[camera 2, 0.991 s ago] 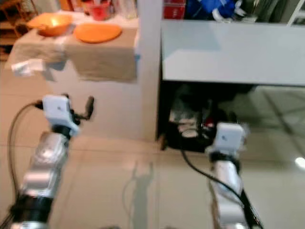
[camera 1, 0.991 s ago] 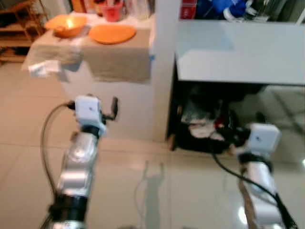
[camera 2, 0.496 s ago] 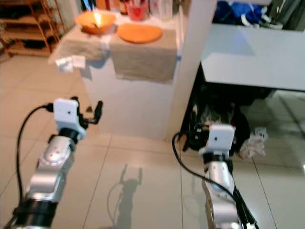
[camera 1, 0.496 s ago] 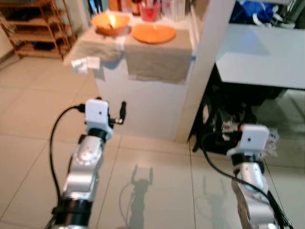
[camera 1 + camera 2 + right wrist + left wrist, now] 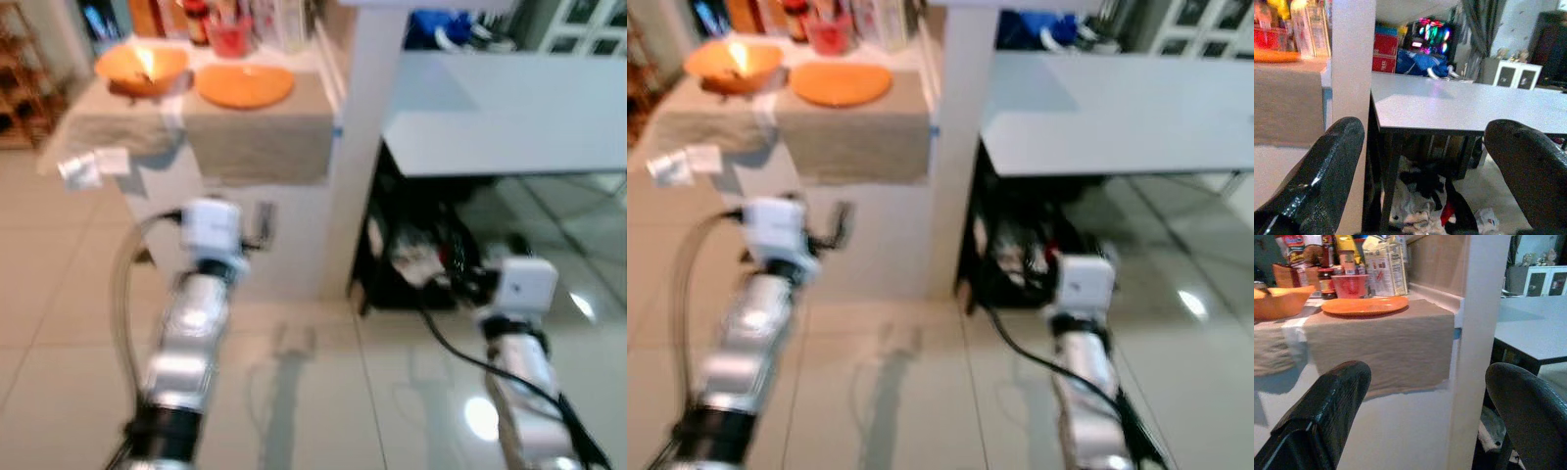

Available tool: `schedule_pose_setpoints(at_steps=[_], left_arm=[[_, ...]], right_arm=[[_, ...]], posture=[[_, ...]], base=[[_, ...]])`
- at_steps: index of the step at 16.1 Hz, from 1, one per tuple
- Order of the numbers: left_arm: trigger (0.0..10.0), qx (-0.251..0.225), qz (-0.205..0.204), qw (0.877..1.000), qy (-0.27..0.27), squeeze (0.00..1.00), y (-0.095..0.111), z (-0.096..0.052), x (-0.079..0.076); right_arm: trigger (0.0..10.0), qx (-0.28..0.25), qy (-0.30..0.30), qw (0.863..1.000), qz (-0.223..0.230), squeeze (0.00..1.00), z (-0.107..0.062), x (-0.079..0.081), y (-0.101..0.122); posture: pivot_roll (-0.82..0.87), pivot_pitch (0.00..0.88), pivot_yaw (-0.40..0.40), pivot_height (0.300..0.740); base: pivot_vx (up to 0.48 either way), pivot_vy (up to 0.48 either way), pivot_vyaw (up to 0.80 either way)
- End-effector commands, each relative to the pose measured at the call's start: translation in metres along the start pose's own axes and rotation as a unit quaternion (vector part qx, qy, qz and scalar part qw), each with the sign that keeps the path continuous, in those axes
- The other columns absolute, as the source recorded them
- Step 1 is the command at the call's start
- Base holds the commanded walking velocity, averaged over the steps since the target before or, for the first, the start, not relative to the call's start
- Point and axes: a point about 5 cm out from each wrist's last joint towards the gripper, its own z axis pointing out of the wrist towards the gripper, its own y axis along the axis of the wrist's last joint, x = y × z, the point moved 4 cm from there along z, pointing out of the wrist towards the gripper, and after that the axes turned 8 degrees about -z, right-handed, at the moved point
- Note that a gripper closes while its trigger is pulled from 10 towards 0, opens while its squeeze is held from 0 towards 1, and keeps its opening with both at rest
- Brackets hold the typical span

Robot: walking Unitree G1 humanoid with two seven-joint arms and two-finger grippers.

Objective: Setting the table

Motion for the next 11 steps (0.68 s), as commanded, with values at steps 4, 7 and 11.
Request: schedule_pose_setpoints(at_steps=[4, 7, 11], left_arm=[[10.0, 0.003, 0.01, 0.999, 0.035, 0.0, 0.0009, -0.0012, 0.0162], [10.0, -0.001, 0.012, 0.999, 0.048, 0.0, 0.0027, -0.0009, 0.0212], [10.0, 0.0, 0.022, 0.999, 0.041, 0.0, 0.0032, 0.0002, 0.0189]], right_arm=[[10.0, -0.011, 0.014, 1.0, 0.006, 0.0, 0.0053, 0.0086, 0.0056], [10.0, -0.01, 0.02, 1.0, 0.009, 0.0, 0.0062, 0.0111, 0.0053], [10.0, 0.0, 0.018, 1.0, -0.002, 0.0, 0.0065, 0.0118, 0.0022]], posture=[[0.07, 0.0, -0.032, 0.74], [0.07, 0.0, -0.034, 0.74], [0.07, 0.0, -0.031, 0.74]], base=[[0.425, 0.067, 0.0], [0.292, 0.379, 0.0], [0.283, 0.387, 0.27]])
